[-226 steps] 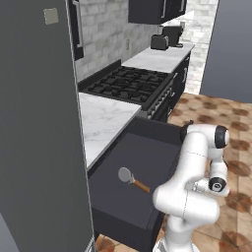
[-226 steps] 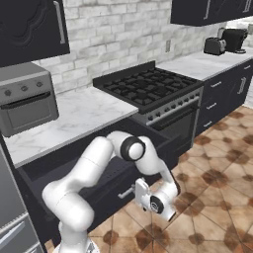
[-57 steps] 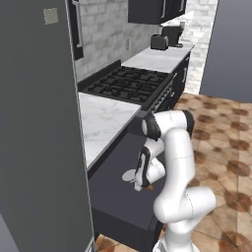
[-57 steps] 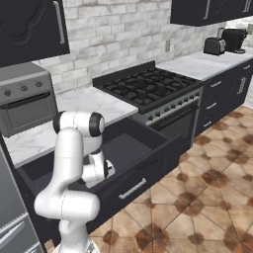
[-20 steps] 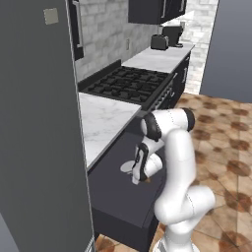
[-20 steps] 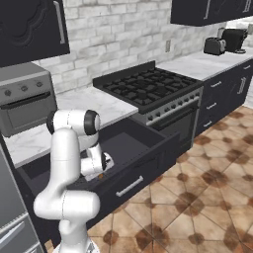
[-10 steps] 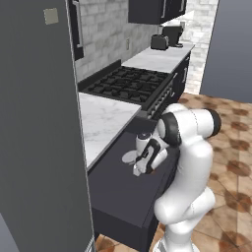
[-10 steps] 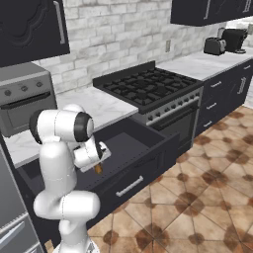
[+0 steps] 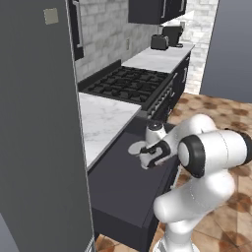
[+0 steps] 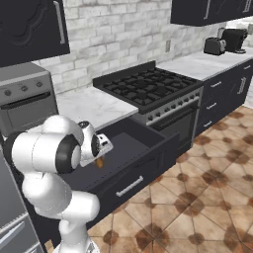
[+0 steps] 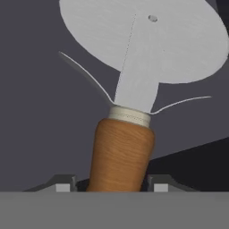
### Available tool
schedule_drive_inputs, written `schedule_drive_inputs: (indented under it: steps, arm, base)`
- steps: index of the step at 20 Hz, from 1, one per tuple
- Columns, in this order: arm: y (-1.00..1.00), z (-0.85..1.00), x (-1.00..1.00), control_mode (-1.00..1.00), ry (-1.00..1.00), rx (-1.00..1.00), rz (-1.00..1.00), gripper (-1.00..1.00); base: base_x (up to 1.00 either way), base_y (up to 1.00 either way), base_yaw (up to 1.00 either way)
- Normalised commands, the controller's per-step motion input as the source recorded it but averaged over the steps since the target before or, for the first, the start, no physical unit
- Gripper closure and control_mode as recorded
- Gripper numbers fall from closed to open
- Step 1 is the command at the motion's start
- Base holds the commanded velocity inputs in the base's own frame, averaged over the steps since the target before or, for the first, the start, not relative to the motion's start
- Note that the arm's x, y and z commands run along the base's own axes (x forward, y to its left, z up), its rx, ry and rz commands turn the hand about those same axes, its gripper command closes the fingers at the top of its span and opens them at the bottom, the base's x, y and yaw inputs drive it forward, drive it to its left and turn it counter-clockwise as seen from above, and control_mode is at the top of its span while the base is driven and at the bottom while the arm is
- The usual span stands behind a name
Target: Take the pizza cutter from the drawer on the right and place it on the dining counter for cutting.
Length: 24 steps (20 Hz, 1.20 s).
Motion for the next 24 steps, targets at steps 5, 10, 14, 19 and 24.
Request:
schedule_drive_inputs:
  steps: [5,10,14,19,24]
  arm:
    - [-0.22,1.0,-0.15,-1.0,0.0,0.0,-0.08,1.0]
    - [-0.03,0.95,-0.19,-1.0,0.0,0.0,-0.15,1.0]
    - [0.0,0.72,-0.45,-1.0,0.0,0.0,-0.24,1.0]
    - [-0.01,0.74,-0.28,-1.0,0.0,0.03,-0.28,1.0]
    - [-0.06,0.62,-0.21,-1.0,0.0,0.1,-0.23,1.0]
  base:
    - [0.0,0.0,0.0]
    - [0.0,0.0,0.0]
    - [0.0,0.0,0.0]
    - [0.0,0.0,0.0]
    - [0.0,0.0,0.0]
